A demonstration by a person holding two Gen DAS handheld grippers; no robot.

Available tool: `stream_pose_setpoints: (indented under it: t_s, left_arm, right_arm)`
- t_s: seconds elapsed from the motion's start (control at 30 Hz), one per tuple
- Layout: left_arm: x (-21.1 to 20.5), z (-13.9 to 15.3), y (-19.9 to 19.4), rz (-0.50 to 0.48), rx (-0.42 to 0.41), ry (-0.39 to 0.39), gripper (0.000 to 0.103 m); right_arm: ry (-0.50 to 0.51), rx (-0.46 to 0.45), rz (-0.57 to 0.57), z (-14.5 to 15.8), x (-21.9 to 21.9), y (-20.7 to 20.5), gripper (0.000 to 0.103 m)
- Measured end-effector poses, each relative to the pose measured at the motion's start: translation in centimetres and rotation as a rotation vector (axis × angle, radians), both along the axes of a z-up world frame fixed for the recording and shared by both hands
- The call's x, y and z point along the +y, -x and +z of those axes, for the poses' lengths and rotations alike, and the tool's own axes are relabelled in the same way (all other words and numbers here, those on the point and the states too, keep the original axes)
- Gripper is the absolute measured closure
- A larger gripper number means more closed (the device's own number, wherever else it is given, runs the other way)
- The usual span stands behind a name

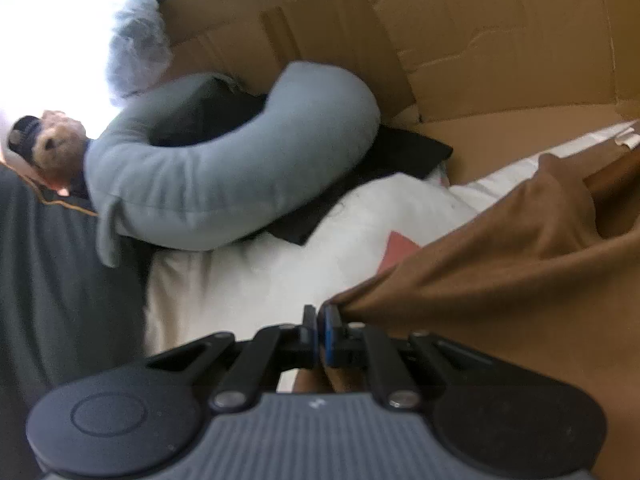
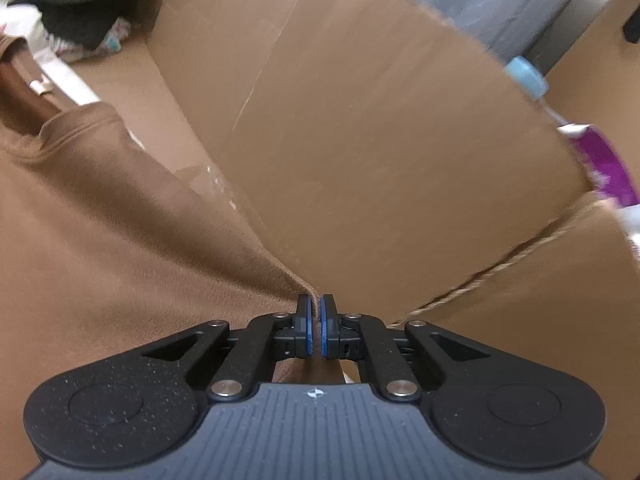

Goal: Fold clothes

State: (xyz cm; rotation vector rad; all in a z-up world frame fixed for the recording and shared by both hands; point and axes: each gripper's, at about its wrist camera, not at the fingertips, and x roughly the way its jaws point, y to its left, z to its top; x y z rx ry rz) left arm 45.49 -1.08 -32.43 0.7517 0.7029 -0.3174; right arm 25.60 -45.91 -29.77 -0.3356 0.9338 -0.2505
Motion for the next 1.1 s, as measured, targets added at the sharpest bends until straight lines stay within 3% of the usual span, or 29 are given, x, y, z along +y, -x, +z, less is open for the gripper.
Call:
stream_pose_setpoints:
  t_s: [0.17,0.27,0.33,0.4,0.6,0.73,1.0,1.1]
  left_arm:
    - [0.0,-1.4,0.1,-0.022,0.039,-0.026,0.097]
    - [0.4,-0.4,0.5,-0.066,0.094,-0.038,0.086]
    - [0.9,1.0,0.7,-0.087,0.146,0.005,0.077]
    - [1.0,2.5,0.8,-0.103,0.172,0.047,0.074]
    - [-1.7,4.5,0.1,-0.161,0.172,0.129,0.075]
    - [-4.4,3.8,-1.1,-0.197,0.168,0.147,0.075]
    - [-8.6,1.1,-0.9,-0.315,0.19,0.11,0.075]
    - [-9.3,0.3,-0.9,-0.336,0.21,0.111,0.075]
  right_arm:
    - [-0.071,0.013,0.005,-0.8,-0.7,-0.3,0.098]
    - [-0.113,0.021,0.008,-1.2,-1.1,-0.4,0.096]
    - [-0.141,0.026,0.009,-1.6,-1.4,-0.6,0.079]
    - [-0.17,0.031,0.011,-1.9,-1.7,-0.7,0.072]
    - [-0.278,0.008,0.065,1.1,-0.8,-2.5,0.071]
    - [-0.31,-0.025,0.089,2.1,0.8,-5.2,0.071]
    - [-0.39,-0.028,0.11,1.5,3.8,-10.3,0.071]
    - [-0.385,0.001,0.116,-0.3,4.5,-11.7,0.071]
